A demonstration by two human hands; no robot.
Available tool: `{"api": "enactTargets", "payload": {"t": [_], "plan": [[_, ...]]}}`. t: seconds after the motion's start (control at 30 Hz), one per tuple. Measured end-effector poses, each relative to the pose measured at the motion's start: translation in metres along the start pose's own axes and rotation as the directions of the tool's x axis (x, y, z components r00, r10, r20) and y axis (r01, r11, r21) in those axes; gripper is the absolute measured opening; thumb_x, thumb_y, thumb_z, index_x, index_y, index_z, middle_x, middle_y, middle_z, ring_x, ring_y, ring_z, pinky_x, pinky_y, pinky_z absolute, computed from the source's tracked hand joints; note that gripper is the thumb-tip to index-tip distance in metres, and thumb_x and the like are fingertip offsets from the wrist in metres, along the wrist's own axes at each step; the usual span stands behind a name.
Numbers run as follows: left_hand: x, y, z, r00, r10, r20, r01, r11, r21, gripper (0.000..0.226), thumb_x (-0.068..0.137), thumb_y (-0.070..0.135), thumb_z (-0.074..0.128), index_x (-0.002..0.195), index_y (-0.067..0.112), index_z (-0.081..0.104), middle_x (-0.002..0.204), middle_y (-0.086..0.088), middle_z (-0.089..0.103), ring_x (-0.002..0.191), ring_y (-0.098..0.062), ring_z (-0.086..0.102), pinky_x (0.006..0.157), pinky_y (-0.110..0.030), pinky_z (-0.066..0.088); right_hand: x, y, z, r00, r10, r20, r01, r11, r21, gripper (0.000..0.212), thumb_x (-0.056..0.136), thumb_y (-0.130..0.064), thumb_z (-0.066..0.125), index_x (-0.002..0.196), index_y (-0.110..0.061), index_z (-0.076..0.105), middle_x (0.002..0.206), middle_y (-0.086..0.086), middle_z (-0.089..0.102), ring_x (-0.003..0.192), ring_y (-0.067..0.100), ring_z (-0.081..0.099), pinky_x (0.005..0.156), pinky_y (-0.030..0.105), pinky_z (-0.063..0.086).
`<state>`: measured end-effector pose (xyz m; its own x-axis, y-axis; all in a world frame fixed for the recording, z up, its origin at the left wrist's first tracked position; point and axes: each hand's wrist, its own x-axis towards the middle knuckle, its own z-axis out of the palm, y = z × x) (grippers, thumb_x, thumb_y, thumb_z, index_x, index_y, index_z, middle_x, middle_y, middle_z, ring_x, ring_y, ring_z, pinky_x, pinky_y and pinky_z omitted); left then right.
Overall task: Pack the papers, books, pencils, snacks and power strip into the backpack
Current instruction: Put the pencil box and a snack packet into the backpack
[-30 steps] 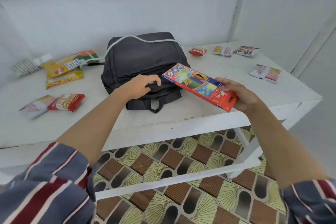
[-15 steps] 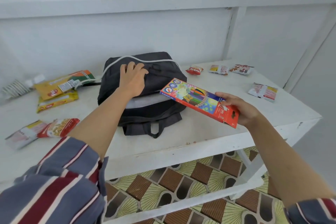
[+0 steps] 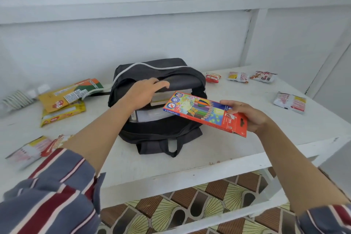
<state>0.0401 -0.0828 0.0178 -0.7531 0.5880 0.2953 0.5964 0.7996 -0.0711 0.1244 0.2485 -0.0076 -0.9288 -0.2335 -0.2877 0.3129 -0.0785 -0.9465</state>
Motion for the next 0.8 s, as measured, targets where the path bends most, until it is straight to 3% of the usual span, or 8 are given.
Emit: {"api": "enactTargets", "payload": {"t": [0.07,0.13,0.23,0.37,0.53,0.7,0.8], "plan": [[0.006,-0.006,-0.005,1.0,-0.021,0.009,0.02,0.999,0.035,0.04,0.078,-0.006,0.053,0.097,0.029,0.058,0.123,-0.013,0.049,0.087,-0.029,0.05,0.069,-0.029,0.033,0.002,-0.003,0.006,1.0,0.006,-0.001,-0.006,1.0,-0.013,0.036,0.066,-0.014,0.063,0.101,-0.022,0.064,0.108,0.007,0.061,0.084,0.022,0.063,0.053,0.026,0.056],[0.015,-0.009,-0.007,0.996,-0.089,0.011,0.089,0.996,0.018,0.046,0.082,-0.007,0.049,0.106,0.028,0.067,0.128,-0.013,0.046,0.099,-0.032,0.05,0.073,-0.033,0.039,0.006,-0.005,0.012,1.0,0.005,-0.017,-0.005,1.0,-0.02,0.031,0.073,-0.008,0.065,0.101,-0.022,0.064,0.109,0.007,0.06,0.086,0.021,0.062,0.054,0.026,0.057],[0.028,-0.012,-0.014,0.988,-0.156,-0.003,0.156,0.987,-0.028,0.05,0.089,-0.003,0.043,0.123,0.03,0.061,0.133,-0.011,0.044,0.113,-0.033,0.048,0.08,-0.036,0.04,0.01,-0.007,0.023,0.996,-0.027,-0.091,0.028,1.0,0.001,0.021,0.09,-0.008,0.053,0.101,-0.023,0.063,0.108,0.005,0.06,0.087,0.02,0.062,0.058,0.026,0.058],[0.039,-0.017,-0.027,0.986,-0.165,0.002,0.164,0.982,-0.092,0.045,0.096,0.002,0.036,0.127,0.027,0.058,0.128,-0.012,0.046,0.111,-0.034,0.049,0.086,-0.04,0.04,0.02,-0.009,0.039,0.975,-0.086,-0.203,0.109,0.989,0.101,0.022,0.09,-0.006,0.053,0.104,-0.02,0.062,0.1,0.002,0.061,0.084,0.017,0.062,0.059,0.023,0.056],[0.043,-0.016,-0.033,0.986,-0.164,0.035,0.168,0.975,-0.144,0.043,0.098,0.006,0.033,0.129,0.025,0.056,0.131,-0.01,0.044,0.112,-0.031,0.049,0.088,-0.033,0.035,0.043,-0.007,0.062,0.933,-0.121,-0.338,0.181,0.972,0.152,0.029,0.087,-0.004,0.06,0.114,-0.014,0.06,0.101,0.003,0.062,0.084,0.016,0.064,0.06,0.023,0.056],[0.043,-0.016,-0.037,0.982,-0.175,0.073,0.188,0.951,-0.245,0.041,0.093,0.011,0.043,0.128,0.03,0.056,0.13,-0.005,0.045,0.113,-0.025,0.048,0.093,-0.033,0.036,0.067,-0.012,0.087,0.901,-0.143,-0.41,0.193,0.977,0.084,0.035,0.086,-0.005,0.063,0.12,-0.012,0.057,0.102,0.006,0.061,0.077,0.016,0.066,0.056,0.023,0.057],[0.044,-0.019,-0.038,0.98,-0.182,0.085,0.199,0.939,-0.281,0.04,0.09,0.015,0.052,0.125,0.031,0.058,0.129,-0.002,0.046,0.111,-0.022,0.049,0.091,-0.032,0.038,0.086,-0.019,0.096,0.869,-0.156,-0.469,0.161,0.986,-0.03,0.039,0.086,-0.006,0.064,0.124,-0.009,0.057,0.115,0.009,0.059,0.088,0.021,0.066,0.063,0.025,0.058]]}}
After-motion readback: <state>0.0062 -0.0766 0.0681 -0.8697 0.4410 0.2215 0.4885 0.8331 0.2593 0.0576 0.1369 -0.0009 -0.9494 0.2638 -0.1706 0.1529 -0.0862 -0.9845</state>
